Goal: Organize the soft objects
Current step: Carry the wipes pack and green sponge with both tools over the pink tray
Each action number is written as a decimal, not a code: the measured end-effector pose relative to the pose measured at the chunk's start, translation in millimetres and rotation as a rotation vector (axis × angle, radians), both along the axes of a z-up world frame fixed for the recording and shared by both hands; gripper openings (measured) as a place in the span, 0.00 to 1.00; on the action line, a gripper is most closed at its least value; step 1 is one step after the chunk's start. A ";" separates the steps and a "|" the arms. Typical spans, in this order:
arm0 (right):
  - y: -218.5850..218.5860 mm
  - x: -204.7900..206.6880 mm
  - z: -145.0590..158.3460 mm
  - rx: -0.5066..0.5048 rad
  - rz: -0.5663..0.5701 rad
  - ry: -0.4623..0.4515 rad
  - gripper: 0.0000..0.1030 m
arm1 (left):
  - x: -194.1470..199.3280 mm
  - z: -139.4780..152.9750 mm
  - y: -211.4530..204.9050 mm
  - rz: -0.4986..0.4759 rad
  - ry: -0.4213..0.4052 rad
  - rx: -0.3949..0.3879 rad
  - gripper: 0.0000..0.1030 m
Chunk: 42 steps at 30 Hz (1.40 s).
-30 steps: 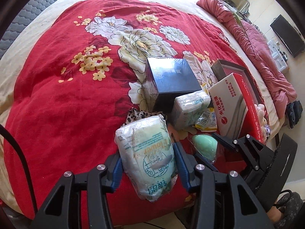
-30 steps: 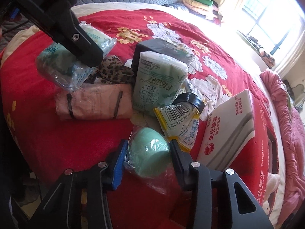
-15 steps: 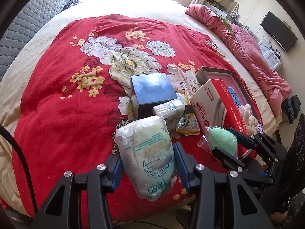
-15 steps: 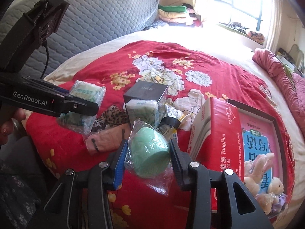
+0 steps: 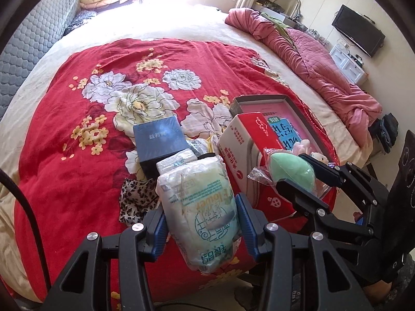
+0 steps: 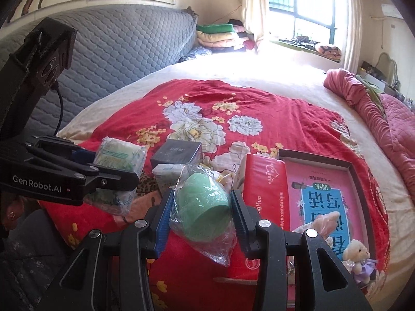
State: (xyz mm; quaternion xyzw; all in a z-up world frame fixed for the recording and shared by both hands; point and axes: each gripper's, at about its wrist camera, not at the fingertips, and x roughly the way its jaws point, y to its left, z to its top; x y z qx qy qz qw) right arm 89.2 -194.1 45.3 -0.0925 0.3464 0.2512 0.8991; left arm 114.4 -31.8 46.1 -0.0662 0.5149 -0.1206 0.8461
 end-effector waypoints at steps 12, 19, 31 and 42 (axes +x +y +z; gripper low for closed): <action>-32.2 0.7 30.0 0.047 -0.072 -0.047 0.43 | 2.2 27.1 -33.6 -0.057 -0.055 0.010 0.47; -64.5 1.8 47.4 0.058 -0.151 -0.085 0.43 | 6.9 35.9 -65.6 -0.120 -0.076 0.004 0.47; -133.7 3.4 64.6 0.076 -0.306 -0.127 0.43 | 12.5 41.4 -136.6 -0.252 -0.090 0.005 0.47; -184.7 0.9 64.0 0.109 -0.424 -0.131 0.43 | 20.7 32.6 -194.8 -0.354 -0.084 0.027 0.47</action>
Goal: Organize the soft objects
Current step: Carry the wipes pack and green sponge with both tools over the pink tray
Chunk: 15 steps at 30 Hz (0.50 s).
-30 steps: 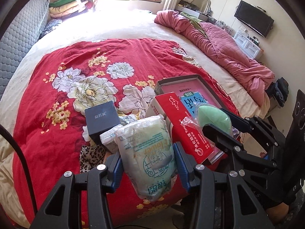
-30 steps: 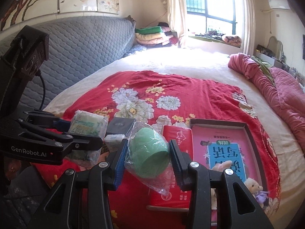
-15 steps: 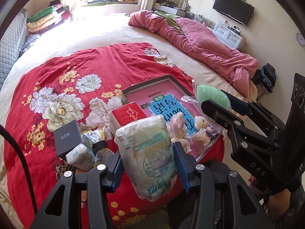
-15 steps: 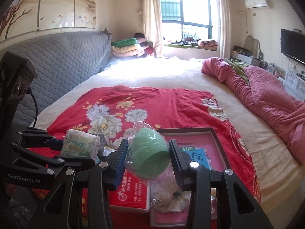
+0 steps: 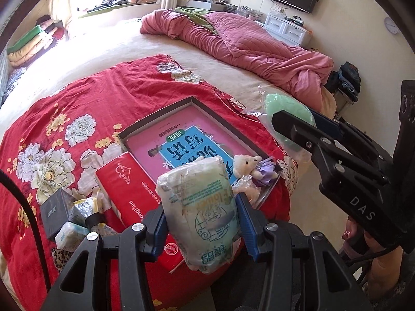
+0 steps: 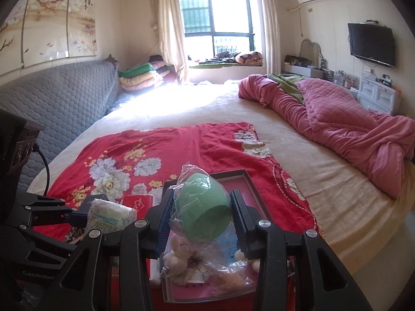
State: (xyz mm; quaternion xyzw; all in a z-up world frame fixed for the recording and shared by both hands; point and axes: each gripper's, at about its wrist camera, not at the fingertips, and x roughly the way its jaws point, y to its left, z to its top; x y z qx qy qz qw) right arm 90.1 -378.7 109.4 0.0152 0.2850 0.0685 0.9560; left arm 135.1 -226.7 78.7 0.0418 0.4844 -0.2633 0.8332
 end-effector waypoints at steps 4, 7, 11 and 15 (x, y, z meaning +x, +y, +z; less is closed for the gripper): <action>-13.5 -0.5 -1.7 0.011 -0.027 0.004 0.43 | 5.3 -1.6 -10.8 -0.007 -0.004 0.005 0.47; -21.0 -0.5 -1.7 0.014 -0.041 0.004 0.43 | 8.7 -0.7 -16.2 -0.014 0.002 -0.009 0.47; -30.7 -0.2 -3.9 0.017 -0.064 0.006 0.43 | 12.2 -3.6 -24.4 -0.022 0.004 -0.004 0.47; -41.7 -1.0 -8.2 0.019 -0.094 0.014 0.43 | 14.7 -15.7 -35.8 -0.036 0.024 0.012 0.47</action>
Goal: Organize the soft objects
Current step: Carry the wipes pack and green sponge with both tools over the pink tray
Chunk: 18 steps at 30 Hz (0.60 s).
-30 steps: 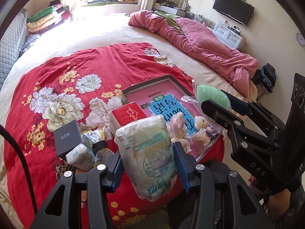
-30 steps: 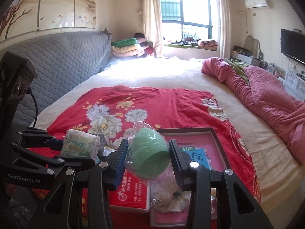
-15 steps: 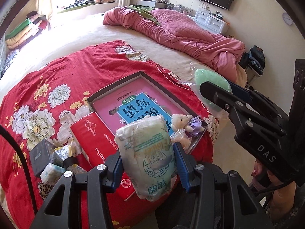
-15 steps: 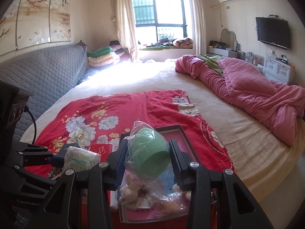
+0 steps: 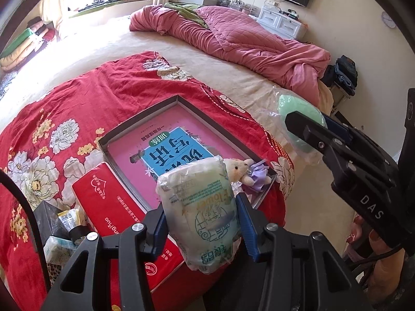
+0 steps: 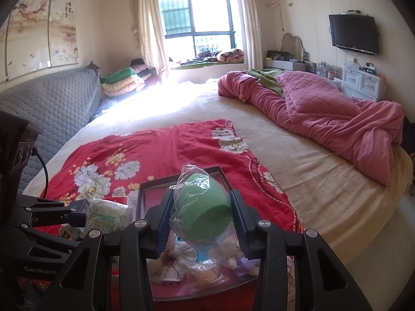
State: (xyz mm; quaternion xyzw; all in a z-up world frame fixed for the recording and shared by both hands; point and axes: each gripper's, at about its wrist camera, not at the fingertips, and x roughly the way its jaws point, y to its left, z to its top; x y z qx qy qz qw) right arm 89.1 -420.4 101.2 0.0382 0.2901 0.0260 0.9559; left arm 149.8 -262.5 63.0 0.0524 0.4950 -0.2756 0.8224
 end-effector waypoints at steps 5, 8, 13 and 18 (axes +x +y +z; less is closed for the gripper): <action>-13.8 0.6 -9.7 0.001 -0.039 0.027 0.43 | -0.5 -20.7 -14.6 -0.028 0.026 0.041 0.47; -20.5 1.0 -16.3 0.004 -0.050 0.045 0.43 | -0.3 -33.0 -21.6 -0.040 0.044 0.057 0.47; -28.2 0.4 -24.3 0.007 -0.065 0.070 0.43 | -1.4 -50.1 -31.3 -0.052 0.074 0.081 0.47; -33.0 0.6 -30.7 0.008 -0.075 0.091 0.43 | -1.0 -64.2 -41.7 -0.065 0.095 0.093 0.47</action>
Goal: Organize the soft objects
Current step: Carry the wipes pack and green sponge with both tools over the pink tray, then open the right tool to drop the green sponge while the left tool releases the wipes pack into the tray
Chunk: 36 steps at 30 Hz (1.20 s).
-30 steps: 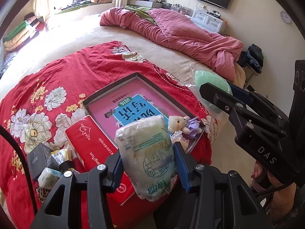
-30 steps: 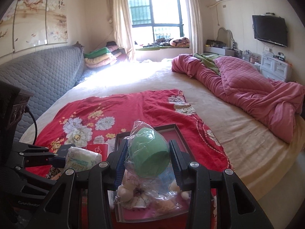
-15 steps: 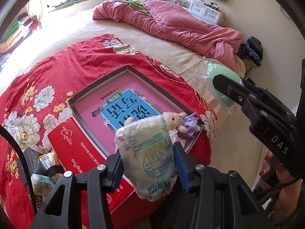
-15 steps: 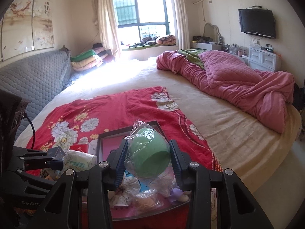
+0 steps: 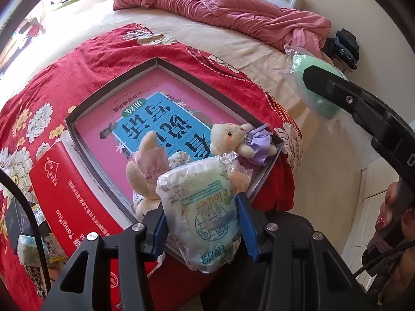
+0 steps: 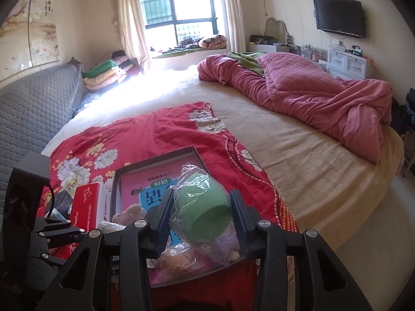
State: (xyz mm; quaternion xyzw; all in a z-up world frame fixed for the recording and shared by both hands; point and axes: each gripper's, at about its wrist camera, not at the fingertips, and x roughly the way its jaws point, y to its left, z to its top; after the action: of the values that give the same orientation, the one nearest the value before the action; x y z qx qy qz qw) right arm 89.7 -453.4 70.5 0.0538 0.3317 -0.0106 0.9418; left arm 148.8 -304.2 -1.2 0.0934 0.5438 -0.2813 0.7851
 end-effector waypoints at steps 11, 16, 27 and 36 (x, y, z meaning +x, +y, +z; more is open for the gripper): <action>-0.7 4.9 -14.9 0.006 0.005 0.056 0.43 | 14.8 -31.9 -6.8 0.010 0.045 0.049 0.47; 0.8 9.7 -28.4 0.008 0.014 0.110 0.43 | 19.5 -40.1 -6.2 0.016 0.056 0.058 0.47; 3.4 20.7 -65.2 0.027 0.040 0.255 0.43 | 30.1 -48.5 -12.7 0.019 0.038 0.078 0.47; 9.9 30.4 -92.5 0.043 0.063 0.318 0.43 | 33.1 -50.1 -12.2 0.012 0.048 0.064 0.47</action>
State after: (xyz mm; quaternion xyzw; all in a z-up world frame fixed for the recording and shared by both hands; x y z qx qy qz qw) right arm 120.0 -443.5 -22.0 0.0612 0.4783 0.0178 0.8759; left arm 181.9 -316.4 -51.3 0.1082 0.5718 -0.2612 0.7701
